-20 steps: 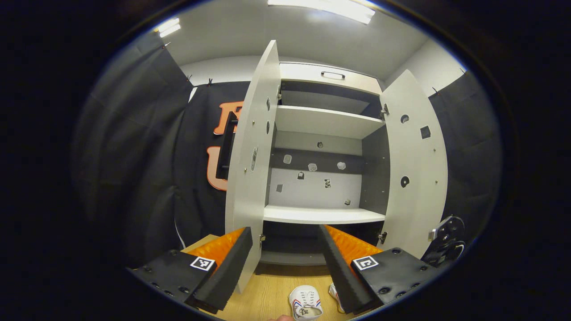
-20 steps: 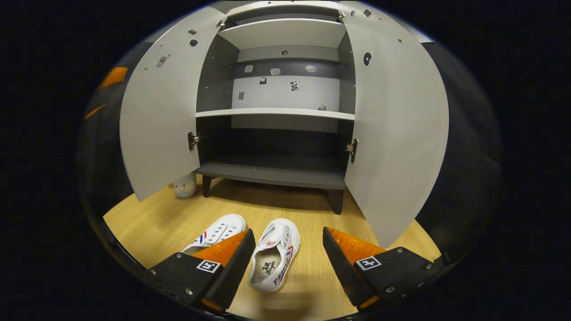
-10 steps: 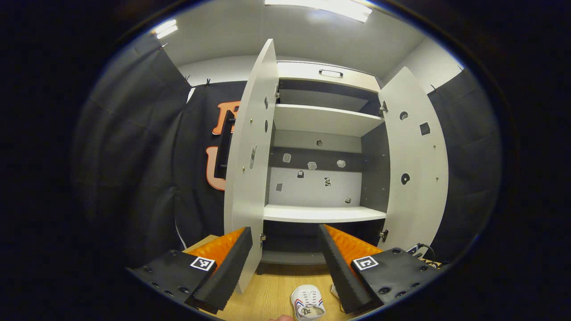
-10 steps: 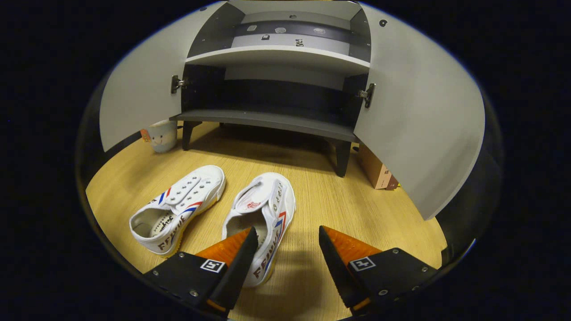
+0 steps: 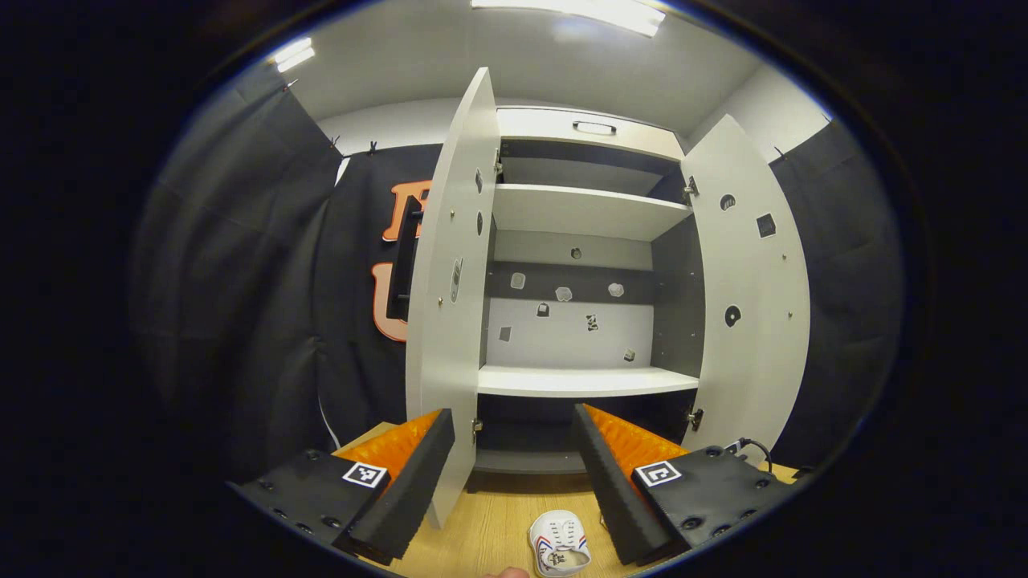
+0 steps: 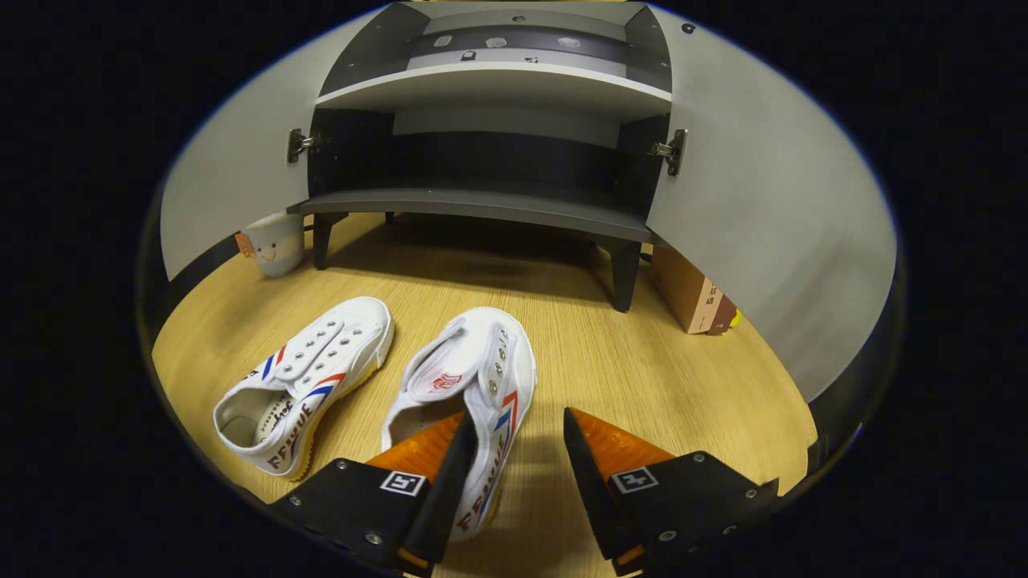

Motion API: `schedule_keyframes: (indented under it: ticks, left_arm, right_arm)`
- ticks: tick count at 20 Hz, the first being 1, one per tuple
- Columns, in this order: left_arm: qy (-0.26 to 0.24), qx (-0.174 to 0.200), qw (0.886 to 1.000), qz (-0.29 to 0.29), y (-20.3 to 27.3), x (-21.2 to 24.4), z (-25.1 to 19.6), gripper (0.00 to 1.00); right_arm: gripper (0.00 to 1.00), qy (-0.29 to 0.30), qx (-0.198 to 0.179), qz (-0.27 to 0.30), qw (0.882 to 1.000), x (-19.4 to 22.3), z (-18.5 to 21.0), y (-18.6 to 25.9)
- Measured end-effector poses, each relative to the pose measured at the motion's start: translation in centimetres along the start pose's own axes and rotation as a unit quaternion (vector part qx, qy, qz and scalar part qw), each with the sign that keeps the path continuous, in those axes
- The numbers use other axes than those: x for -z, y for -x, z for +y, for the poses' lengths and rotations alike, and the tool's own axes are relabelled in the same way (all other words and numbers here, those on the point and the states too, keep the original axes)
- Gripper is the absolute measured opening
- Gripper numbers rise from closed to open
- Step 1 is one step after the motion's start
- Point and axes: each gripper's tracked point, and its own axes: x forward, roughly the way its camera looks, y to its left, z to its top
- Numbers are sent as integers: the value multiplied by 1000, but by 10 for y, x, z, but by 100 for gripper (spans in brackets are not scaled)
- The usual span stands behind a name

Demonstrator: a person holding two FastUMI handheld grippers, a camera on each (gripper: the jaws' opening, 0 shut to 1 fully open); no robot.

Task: Grab one shoe with the right hand and put it into the shoe cabinet, grab the other shoe with the left hand and put it into the shoe cabinet; then close the right door with the right hand and the left door with the left hand.

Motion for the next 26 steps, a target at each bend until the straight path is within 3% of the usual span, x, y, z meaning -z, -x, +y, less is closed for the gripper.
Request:
schedule_keyframes:
  ticks: [3,4,5,8,11,13,17,21,24,26]
  left_arm:
    - [-4,1,1000,3,0,0,-2,96]
    - [-5,1,1000,3,0,0,-2,96]
    - [-7,2,1000,3,1,1,-3,96]
    - [-12,3,1000,5,1,0,-6,94]
    - [-14,5,1000,3,3,1,-8,96]
    - [-11,8,1000,3,3,0,-11,96]
    - [-11,14,1000,2,4,0,-15,96]
    - [-7,13,1000,1,6,1,-14,94]
    - [4,11,1000,3,7,3,-13,99]
    - [8,12,1000,4,8,5,-12,96]
  right_arm:
    - [64,-8,-8,6,1000,1,2,-12]
    - [56,-8,-8,4,1000,1,3,-15]
    - [55,-6,-8,2,1000,1,5,-19]
    - [27,2,0,-9,1000,0,8,-21]
    - [14,3,16,-14,1000,1,-3,-21]
    - [4,-4,5,-22,1000,1,-5,-22]
    - [0,-29,-10,-49,998,-8,-8,-15]
    - [0,23,-14,-87,996,-25,-10,10]
    - [0,-14,-27,-106,994,-47,-8,32]
    - [0,-28,-25,-123,992,-68,-11,50]
